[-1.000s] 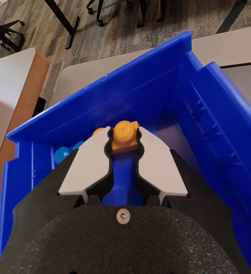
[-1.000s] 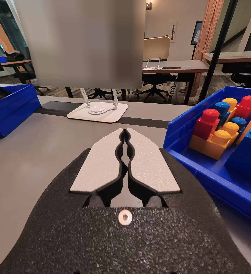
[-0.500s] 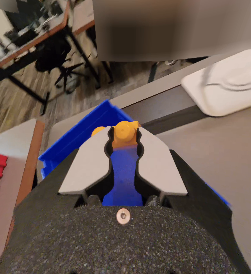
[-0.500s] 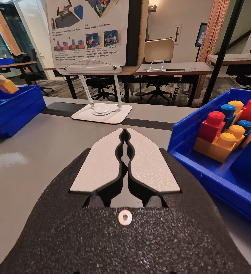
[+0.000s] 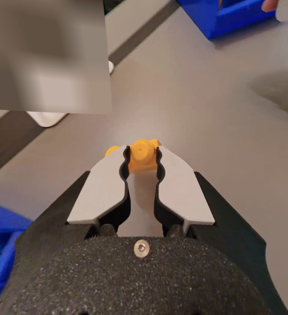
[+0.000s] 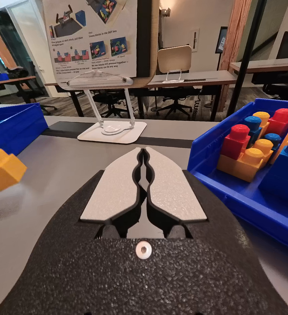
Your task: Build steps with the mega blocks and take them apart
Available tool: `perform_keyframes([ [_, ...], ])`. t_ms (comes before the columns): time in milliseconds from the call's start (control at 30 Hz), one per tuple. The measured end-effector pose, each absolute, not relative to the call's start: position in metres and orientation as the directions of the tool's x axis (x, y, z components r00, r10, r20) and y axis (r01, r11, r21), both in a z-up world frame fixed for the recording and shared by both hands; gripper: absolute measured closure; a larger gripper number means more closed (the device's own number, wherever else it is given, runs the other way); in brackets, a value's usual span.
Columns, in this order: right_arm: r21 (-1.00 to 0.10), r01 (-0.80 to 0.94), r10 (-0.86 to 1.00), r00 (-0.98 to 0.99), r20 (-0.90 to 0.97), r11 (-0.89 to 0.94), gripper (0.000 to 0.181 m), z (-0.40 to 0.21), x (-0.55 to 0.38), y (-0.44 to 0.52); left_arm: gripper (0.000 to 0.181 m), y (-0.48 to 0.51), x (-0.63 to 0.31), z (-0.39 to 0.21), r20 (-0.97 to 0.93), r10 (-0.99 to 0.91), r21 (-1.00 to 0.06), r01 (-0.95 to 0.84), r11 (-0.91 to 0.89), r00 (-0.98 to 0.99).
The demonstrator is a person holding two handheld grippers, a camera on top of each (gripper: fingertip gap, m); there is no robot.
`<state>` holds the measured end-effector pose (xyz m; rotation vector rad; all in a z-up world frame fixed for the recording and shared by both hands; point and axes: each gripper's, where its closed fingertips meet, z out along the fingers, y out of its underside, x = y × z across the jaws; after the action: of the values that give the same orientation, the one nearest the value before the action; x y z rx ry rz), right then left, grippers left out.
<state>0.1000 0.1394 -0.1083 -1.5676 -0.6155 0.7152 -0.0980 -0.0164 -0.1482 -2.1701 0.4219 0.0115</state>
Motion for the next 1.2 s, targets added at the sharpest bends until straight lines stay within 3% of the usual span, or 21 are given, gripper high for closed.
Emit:
perform_keyframes([
  [300,-0.993,0.004,0.758,0.647,-0.087,-0.117,0.181,-0.111,0.096,0.137,0.153,-0.007,-0.056,-0.185,-0.107,-0.305,-0.765,-0.274,-0.583,0.946],
  [500,-0.994,0.017,0.768,0.636,-0.076,-0.112,0.181,-0.112,0.093,0.135,0.122,-0.014,-0.053,-0.155,0.013,-0.438,-0.869,-0.207,-0.450,0.899],
  [600,-0.992,0.021,0.775,0.626,-0.081,-0.121,0.181,-0.115,0.091,0.135,0.109,-0.023,-0.066,-0.151,0.031,-0.586,-0.880,-0.256,-0.400,0.809],
  [767,-0.993,0.038,0.800,0.597,-0.066,-0.110,0.181,-0.117,0.084,0.129,0.107,-0.022,-0.088,-0.191,0.051,-0.733,-0.844,-0.364,-0.395,0.678],
  [900,-0.995,0.048,0.812,0.582,-0.045,-0.090,0.181,-0.118,0.081,0.127,0.114,-0.015,-0.073,-0.213,0.016,-0.795,-0.804,-0.464,-0.371,0.606],
  [1000,-0.995,0.051,0.814,0.579,-0.044,-0.091,0.181,-0.120,0.081,0.128,0.139,-0.014,-0.059,-0.218,-0.022,-0.813,-0.786,-0.513,-0.346,0.582],
  [1200,-0.994,0.055,0.821,0.569,-0.045,-0.093,0.181,-0.122,0.079,0.127,0.142,-0.031,-0.022,-0.212,-0.108,-0.748,-0.789,-0.514,-0.336,0.655],
])
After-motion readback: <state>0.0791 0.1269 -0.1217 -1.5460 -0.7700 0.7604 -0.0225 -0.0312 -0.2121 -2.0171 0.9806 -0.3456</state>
